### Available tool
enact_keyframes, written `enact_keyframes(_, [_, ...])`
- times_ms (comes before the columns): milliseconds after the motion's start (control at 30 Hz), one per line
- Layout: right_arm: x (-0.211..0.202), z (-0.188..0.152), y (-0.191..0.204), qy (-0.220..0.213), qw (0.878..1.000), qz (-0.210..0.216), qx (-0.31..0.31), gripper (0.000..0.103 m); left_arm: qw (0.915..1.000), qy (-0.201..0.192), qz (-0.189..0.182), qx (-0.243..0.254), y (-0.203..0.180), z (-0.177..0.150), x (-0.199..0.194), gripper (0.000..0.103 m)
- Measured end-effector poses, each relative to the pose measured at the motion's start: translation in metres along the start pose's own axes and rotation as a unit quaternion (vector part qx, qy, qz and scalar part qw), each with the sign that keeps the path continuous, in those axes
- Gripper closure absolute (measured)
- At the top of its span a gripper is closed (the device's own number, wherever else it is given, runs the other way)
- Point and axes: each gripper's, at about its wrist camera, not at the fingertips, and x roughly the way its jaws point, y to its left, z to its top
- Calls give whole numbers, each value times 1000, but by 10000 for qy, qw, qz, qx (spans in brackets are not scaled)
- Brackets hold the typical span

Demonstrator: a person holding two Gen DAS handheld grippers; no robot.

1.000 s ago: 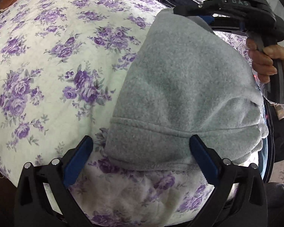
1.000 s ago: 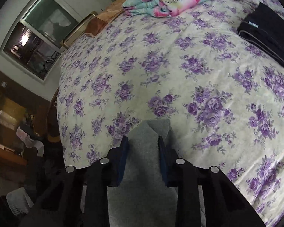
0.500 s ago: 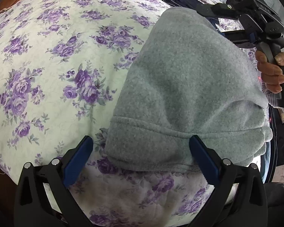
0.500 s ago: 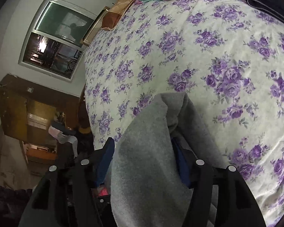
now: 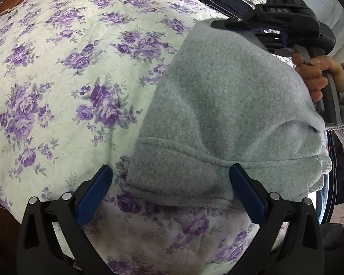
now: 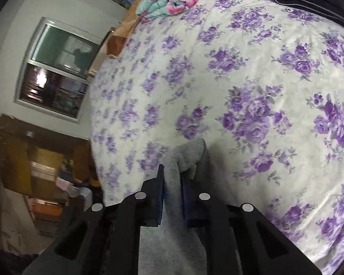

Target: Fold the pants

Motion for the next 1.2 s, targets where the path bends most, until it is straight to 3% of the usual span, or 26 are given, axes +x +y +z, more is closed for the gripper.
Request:
enact_keyframes(33, [8,1,-3,53,9996,-224,-140,89,10000,5,-10,-7,1,1,0,4])
enact_keyframes(67, [10,1,-7,21,9992,-371,-167,81,10000,16,-20,-5,2,2,0,4])
enact_keyframes(133, [4,0,-17,-21,9998,-197,92,75,10000,31,-22,16,3,3,0,4])
enact_keyframes(167, [-4,-2,-18,-123,9995,-245,124,70,10000,37,-29,27,4,4,0,4])
enact_keyframes(200, [-15,-5,-16,-262,9989,-369,96,58,10000,45,-36,38,4,4,-1,4])
enact_keyframes(233, [-28,-8,-13,-409,9979,-496,45,55,10000,54,-41,50,5,5,-1,4])
enact_keyframes(400, [-100,-51,27,-1245,9827,-1103,-815,55,9998,151,-133,-5,12,12,-13,4])
enact_keyframes(500, [-118,-99,58,-1434,9628,-1771,-1456,55,9999,-39,-19,110,14,19,-34,5])
enact_keyframes(600, [-119,-149,75,-1463,9453,-2264,-1835,55,9991,-273,-144,287,12,29,-57,5])
enact_keyframes(767, [-94,-209,80,-1273,9449,-2610,-1509,56,9956,-94,-237,902,-6,42,-53,5])
enact_keyframes(833, [-85,-229,80,-1325,9362,-2910,-1457,53,9926,194,-210,1184,-14,40,-35,5])
enact_keyframes(900, [-80,-243,73,-1414,9414,-2855,-1109,53,9889,567,-127,1369,-18,37,-13,4])
enact_keyframes(1000, [-72,-257,68,-1721,9359,-2908,-997,52,9885,915,-721,964,1,41,1,4])
enact_keyframes(1100, [-72,-255,69,-1733,9351,-2967,-874,52,9861,926,-559,1258,-5,44,-3,4])
enact_keyframes(1200, [-91,-254,85,-1907,9298,-3032,-843,52,9821,642,-253,1751,-22,47,-26,5])
